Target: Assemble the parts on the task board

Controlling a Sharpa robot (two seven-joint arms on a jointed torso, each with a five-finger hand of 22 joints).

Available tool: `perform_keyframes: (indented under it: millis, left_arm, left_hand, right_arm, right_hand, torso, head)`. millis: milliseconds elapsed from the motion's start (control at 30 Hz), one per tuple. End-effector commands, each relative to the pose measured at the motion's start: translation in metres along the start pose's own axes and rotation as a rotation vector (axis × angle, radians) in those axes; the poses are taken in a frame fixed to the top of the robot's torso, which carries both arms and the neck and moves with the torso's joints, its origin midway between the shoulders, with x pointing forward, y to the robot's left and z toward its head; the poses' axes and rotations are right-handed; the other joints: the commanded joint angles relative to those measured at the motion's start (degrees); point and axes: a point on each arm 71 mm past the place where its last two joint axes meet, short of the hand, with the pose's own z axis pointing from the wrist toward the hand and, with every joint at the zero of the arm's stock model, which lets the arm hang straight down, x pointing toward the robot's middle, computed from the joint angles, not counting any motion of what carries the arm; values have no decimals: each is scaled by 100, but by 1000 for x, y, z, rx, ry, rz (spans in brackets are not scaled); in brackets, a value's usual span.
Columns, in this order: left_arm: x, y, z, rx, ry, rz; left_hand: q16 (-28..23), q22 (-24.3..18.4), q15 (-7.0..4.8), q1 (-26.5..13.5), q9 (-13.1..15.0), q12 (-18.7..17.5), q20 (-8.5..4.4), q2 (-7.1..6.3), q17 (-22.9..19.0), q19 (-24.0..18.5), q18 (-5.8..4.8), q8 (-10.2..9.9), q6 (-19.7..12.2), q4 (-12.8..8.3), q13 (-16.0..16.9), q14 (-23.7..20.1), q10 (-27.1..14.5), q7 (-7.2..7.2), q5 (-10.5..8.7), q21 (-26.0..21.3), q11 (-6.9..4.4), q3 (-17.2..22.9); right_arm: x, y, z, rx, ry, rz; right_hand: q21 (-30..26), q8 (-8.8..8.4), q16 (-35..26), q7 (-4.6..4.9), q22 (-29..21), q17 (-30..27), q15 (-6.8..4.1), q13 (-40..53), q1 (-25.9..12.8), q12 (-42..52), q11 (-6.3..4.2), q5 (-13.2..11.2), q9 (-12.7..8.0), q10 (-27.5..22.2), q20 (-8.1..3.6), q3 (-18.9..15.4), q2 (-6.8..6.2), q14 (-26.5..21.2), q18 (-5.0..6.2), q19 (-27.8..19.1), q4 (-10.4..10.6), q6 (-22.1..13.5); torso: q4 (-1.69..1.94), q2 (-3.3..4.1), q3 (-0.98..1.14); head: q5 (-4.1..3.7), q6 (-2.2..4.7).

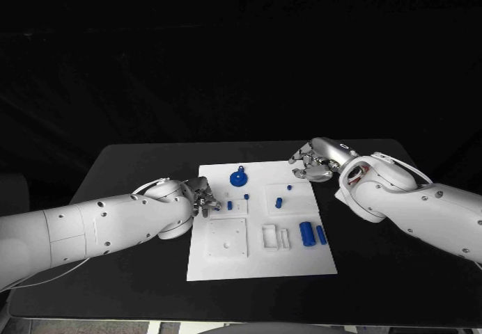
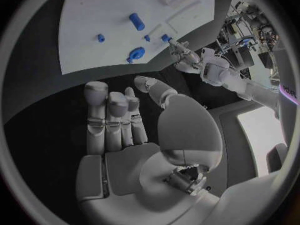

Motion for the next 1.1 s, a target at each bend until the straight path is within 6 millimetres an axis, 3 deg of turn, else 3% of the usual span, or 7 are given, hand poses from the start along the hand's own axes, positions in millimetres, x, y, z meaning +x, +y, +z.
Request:
perform_keyframes:
  millis: [33,667,1100]
  left_arm:
    - [7,8,1,-38,14,-8]
    - [7,12,-2,-38,25,-8]
    - [3,15,-3,-30,-18,-33]
  left_hand:
    - [15,113,0,76,-14,22,5,38,-6,23,69,-18,1876,15,7,1,238,-771,19,36,-69,22]
    - [14,113,2,89,-15,20,11,31,-9,18,74,-19,1876,16,5,0,240,-770,23,42,-69,30]
    - [10,113,-5,87,-19,16,26,22,-24,17,92,-21,1875,35,2,-1,238,-769,19,51,-70,30]
  right_arm:
    - [1,1,0,-7,11,-2]
    - [1,0,0,-5,12,-2]
    - [1,-1,-1,-5,13,-2]
  right_hand:
    - [3,-9,-31,6,381,-4,15,-4,-41,-29,5,27,-5,-42,2,30,1,-37,107,-32,3,48]
    - [3,-9,-31,6,381,-4,15,-4,-41,-29,5,27,-5,-42,2,30,1,-37,107,-32,3,48]
    - [3,-9,-31,6,381,-4,15,-4,-41,-29,5,27,-5,-42,2,30,1,-37,107,-32,3,48]
  torso:
    - [-2,0,1]
    - [7,-1,-6]
    - [-3,4,1]
  head:
    - [-2,3]
    - [-18,-12]
    - [-15,-21]
